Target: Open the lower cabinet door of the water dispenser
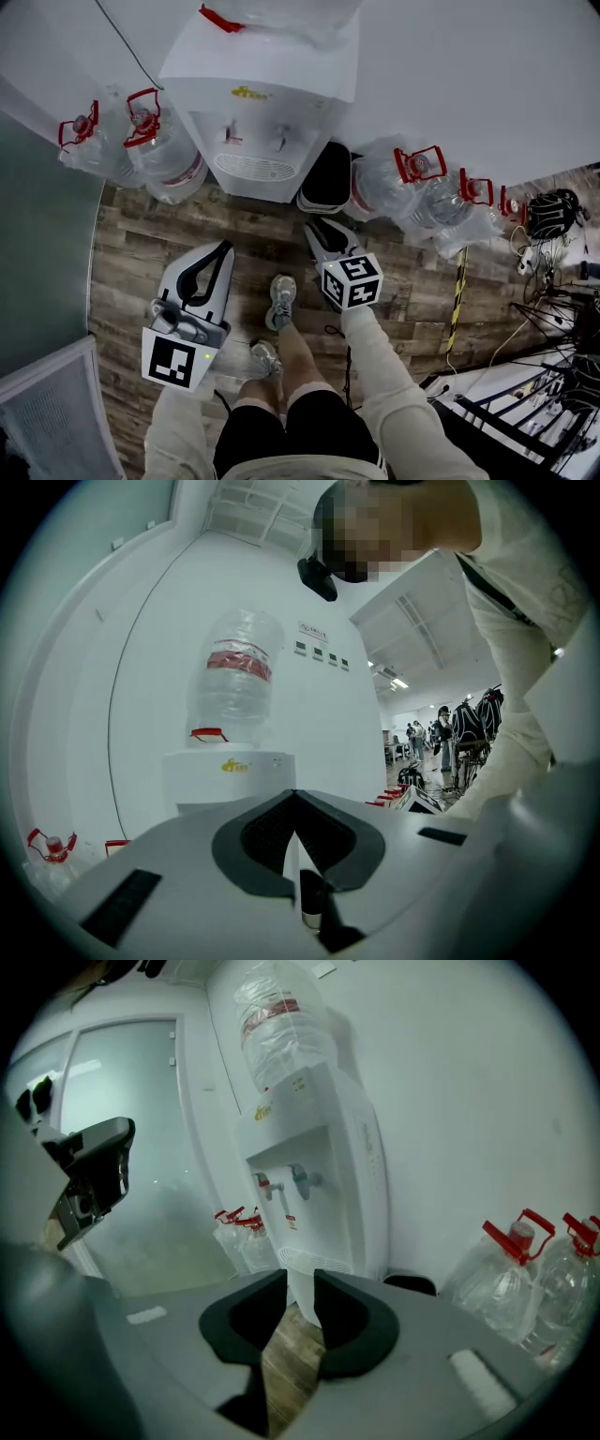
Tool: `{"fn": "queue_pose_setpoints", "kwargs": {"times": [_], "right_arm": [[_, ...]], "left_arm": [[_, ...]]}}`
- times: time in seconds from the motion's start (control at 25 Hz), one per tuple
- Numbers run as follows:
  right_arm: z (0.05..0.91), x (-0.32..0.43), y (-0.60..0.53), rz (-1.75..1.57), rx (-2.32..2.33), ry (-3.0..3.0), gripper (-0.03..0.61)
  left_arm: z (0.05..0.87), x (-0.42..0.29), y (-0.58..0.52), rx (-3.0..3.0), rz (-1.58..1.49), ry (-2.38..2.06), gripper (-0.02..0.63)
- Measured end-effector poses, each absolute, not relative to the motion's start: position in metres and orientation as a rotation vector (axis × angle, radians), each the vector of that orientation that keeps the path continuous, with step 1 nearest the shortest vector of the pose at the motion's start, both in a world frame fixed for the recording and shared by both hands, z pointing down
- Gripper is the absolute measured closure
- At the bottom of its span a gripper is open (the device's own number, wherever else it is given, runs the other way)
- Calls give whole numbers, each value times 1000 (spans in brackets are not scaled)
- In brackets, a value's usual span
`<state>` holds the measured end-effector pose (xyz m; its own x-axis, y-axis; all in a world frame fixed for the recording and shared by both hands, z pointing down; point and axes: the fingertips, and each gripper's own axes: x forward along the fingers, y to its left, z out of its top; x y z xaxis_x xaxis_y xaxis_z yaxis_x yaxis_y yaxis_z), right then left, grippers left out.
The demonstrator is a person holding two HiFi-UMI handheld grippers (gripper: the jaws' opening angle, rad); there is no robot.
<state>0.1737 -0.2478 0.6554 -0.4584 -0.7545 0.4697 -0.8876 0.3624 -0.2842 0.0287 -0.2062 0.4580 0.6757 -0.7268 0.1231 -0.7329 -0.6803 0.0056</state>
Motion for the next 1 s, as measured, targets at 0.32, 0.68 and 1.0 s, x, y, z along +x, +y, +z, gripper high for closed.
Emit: {"fn": "queue_pose_setpoints", "kwargs": {"times": [0.32, 0.68, 1.0], "right_arm": [[738, 171, -265, 801, 1446, -2333, 439], [801, 172, -294, 787, 1442, -2307, 390], [848, 174, -327, 788, 1430, -2269, 341]], "left_arm": [[519, 23, -208, 2824, 196, -1210, 615], [577, 21, -212, 2818, 215, -1205, 615], [607, 17, -217, 2837, 205, -1215, 615]]}}
